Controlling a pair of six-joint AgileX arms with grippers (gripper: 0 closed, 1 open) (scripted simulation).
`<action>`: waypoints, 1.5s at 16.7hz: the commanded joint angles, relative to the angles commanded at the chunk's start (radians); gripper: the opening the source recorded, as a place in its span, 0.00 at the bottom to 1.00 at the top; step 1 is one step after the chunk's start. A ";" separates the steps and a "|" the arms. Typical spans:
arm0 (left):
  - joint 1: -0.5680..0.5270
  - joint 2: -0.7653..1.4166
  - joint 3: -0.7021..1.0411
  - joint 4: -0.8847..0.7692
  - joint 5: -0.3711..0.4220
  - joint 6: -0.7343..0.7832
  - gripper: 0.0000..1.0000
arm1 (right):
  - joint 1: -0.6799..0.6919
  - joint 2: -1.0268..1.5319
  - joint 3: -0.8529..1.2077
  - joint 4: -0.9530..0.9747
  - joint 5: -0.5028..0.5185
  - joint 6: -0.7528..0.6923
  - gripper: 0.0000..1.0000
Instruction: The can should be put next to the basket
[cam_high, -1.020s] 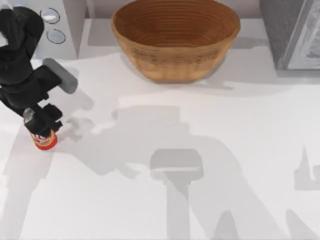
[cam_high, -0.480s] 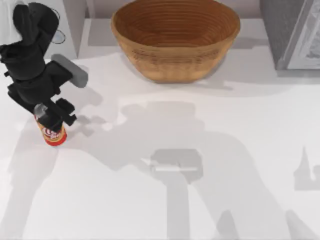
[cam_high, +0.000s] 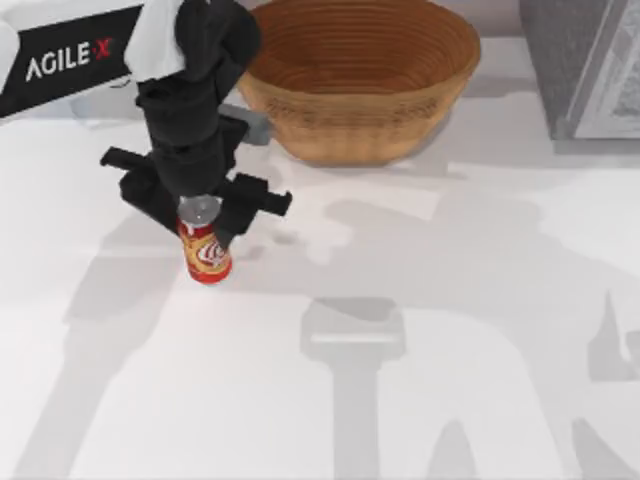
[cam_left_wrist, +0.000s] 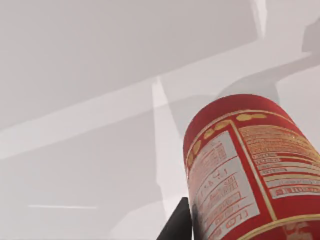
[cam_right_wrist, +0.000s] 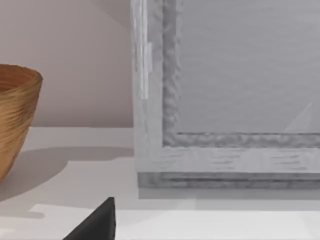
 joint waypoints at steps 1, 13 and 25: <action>-0.035 0.018 0.028 -0.016 0.000 -0.098 0.00 | 0.000 0.000 0.000 0.000 0.000 0.000 1.00; -0.249 0.086 0.187 -0.089 -0.001 -0.604 0.00 | 0.000 0.000 0.000 0.000 0.000 0.000 1.00; -0.248 0.091 0.163 -0.060 -0.001 -0.603 0.08 | 0.000 0.000 0.000 0.000 0.000 0.000 1.00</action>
